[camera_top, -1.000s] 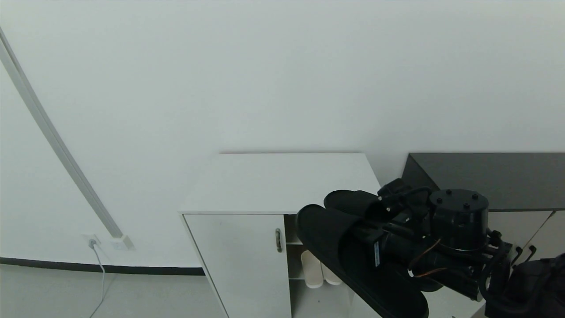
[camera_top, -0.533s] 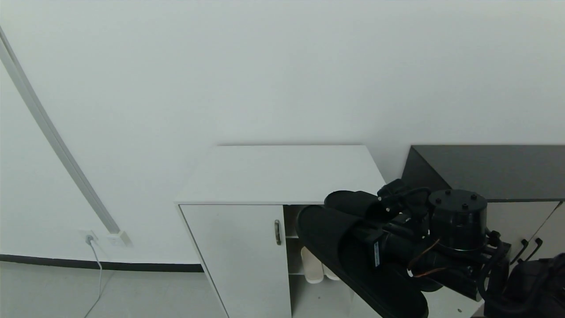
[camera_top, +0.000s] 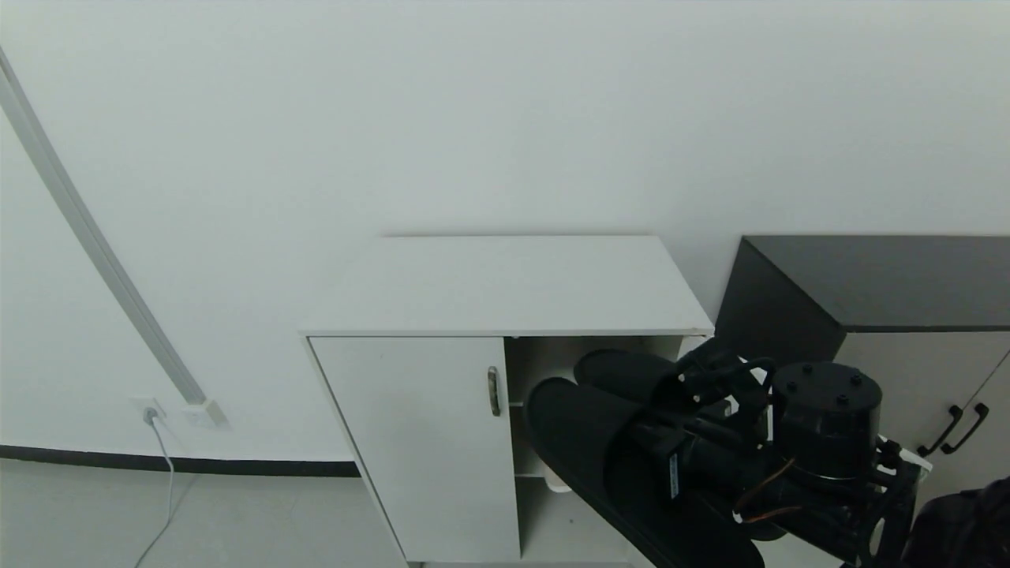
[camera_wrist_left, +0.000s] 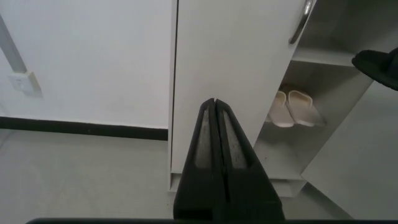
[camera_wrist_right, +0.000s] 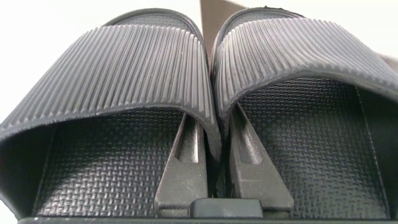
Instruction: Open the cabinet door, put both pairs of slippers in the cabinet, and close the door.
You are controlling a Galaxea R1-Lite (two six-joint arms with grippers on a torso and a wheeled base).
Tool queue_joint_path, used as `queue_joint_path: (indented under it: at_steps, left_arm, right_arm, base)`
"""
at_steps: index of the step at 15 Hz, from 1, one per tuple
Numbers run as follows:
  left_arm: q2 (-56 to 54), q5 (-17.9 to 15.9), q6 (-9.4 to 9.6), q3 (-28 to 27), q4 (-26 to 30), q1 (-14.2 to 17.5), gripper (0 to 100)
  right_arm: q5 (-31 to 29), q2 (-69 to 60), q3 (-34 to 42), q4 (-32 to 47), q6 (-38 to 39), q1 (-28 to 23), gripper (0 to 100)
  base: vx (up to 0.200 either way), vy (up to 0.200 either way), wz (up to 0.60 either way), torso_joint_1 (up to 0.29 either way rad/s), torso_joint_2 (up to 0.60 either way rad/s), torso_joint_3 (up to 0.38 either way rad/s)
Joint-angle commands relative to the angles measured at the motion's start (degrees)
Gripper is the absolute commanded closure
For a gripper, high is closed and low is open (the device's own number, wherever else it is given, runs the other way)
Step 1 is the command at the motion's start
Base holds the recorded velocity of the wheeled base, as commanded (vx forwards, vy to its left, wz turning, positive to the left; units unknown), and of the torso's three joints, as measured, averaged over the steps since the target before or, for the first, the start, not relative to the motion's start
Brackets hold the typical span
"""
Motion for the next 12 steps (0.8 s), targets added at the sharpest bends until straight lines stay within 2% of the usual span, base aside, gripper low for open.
queue_joint_path:
  at_steps: [1,12]
  left_arm:
    - [-0.01,0.02,0.01,0.02,-0.01,0.01,100]
    - [-0.01,0.02,-0.08,-0.07,-0.01,0.01,100]
  right_arm:
    - [0.0,0.64,0.34,-0.04,0.01,0.25,100]
    - [0.0,0.64,0.52,-0.04,0.01,0.25,100]
  base:
    - [0.0,0.0,0.0,-0.227,0.54,0.305]
    - [0.0,0.0,0.0,-0.202,0.53,0.316]
